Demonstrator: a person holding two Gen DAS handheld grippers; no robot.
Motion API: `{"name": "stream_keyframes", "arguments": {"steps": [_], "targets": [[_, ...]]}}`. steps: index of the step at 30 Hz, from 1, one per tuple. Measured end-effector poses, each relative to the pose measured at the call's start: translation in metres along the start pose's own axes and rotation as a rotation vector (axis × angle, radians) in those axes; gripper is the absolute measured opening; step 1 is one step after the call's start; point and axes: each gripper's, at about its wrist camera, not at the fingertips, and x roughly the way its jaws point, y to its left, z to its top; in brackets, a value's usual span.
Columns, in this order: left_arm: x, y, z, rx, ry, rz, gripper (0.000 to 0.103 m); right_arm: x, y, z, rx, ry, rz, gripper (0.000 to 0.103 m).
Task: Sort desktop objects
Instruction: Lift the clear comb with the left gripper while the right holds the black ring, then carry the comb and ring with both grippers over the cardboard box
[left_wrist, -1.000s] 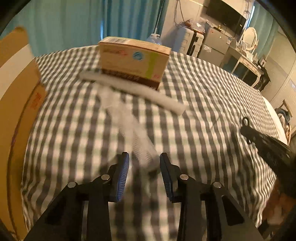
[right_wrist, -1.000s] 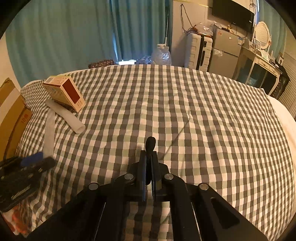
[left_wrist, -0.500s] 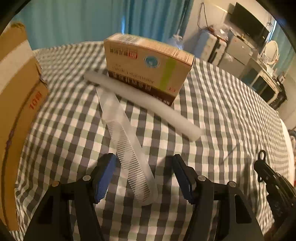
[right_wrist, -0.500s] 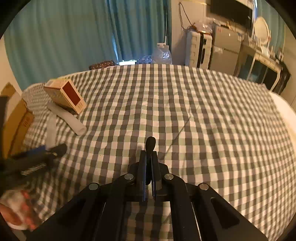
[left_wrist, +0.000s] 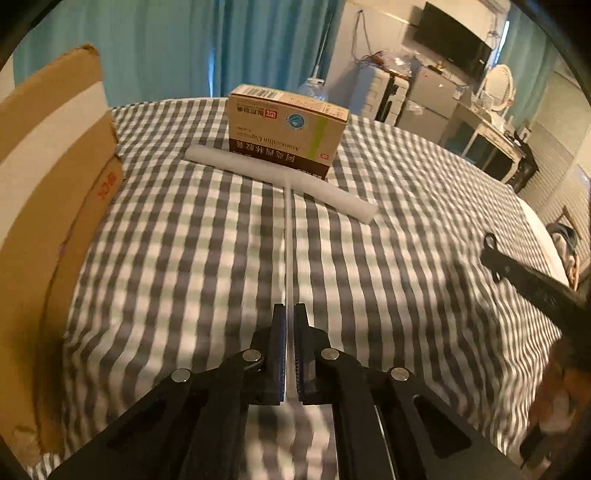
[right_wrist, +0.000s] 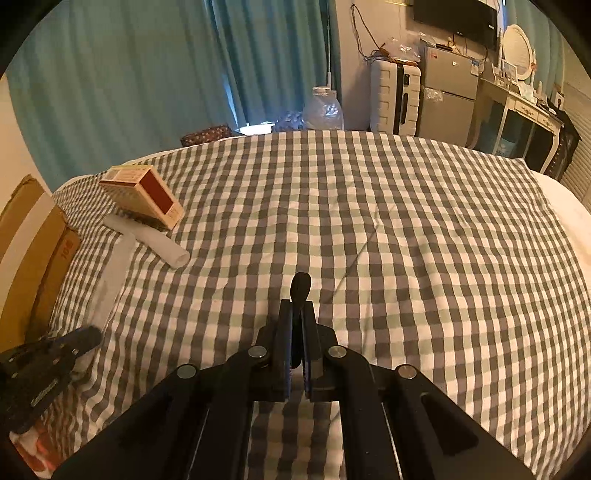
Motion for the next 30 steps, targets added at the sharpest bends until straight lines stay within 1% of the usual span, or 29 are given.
{"name": "stream_keyframes", "arguments": {"steps": [3,5,6,7,10,12,14,16,17,19,22,23,25,27,30], "targets": [[-0.012,0.003,-0.007,0.009,0.008,-0.030,0.004,-0.006,0.003,-0.005,-0.002,-0.001,-0.003,0.004],[-0.014,-0.001,-0.001,0.019,0.005,-0.031,0.004,-0.010,0.006,-0.006,-0.012,-0.006,-0.009,0.004],[-0.014,-0.001,0.000,0.023,0.021,-0.055,0.004,-0.011,0.008,-0.007,-0.014,-0.008,-0.010,0.004],[-0.011,-0.006,0.003,0.026,0.029,-0.058,0.004,-0.013,0.009,-0.008,-0.017,-0.011,-0.009,0.004],[0.007,-0.020,0.014,0.055,0.043,-0.024,0.006,-0.011,0.015,-0.008,-0.036,-0.012,-0.011,0.004],[0.026,-0.025,0.020,0.056,0.086,-0.004,0.009,-0.007,0.015,-0.007,-0.040,-0.007,-0.010,0.004],[0.038,-0.026,0.021,0.051,0.102,0.010,0.010,-0.002,0.014,-0.007,-0.029,-0.001,-0.004,0.004],[0.042,-0.027,0.025,0.050,0.070,0.018,0.005,0.003,0.013,-0.006,-0.024,0.005,-0.001,0.004],[0.041,-0.032,0.026,0.077,0.050,0.015,0.003,0.005,0.012,-0.006,-0.021,0.008,-0.001,0.004],[0.037,-0.039,0.026,0.119,0.035,0.022,0.003,0.008,0.010,-0.005,-0.014,0.012,0.005,0.004],[0.023,-0.042,0.025,0.142,-0.006,0.033,0.003,0.003,0.009,-0.003,-0.002,0.000,0.017,0.004],[0.015,-0.042,0.026,0.142,-0.014,0.014,0.003,-0.002,0.009,-0.003,0.000,-0.008,0.022,0.004],[0.001,-0.042,0.028,0.138,-0.036,0.017,0.003,-0.014,0.010,-0.002,-0.001,-0.027,0.033,0.004],[-0.018,-0.040,0.032,0.125,-0.055,-0.005,0.003,-0.037,0.013,-0.001,0.008,-0.064,0.054,0.004],[-0.048,-0.034,0.038,0.117,-0.087,-0.007,0.003,-0.070,0.021,0.001,0.021,-0.117,0.097,0.004]]}}
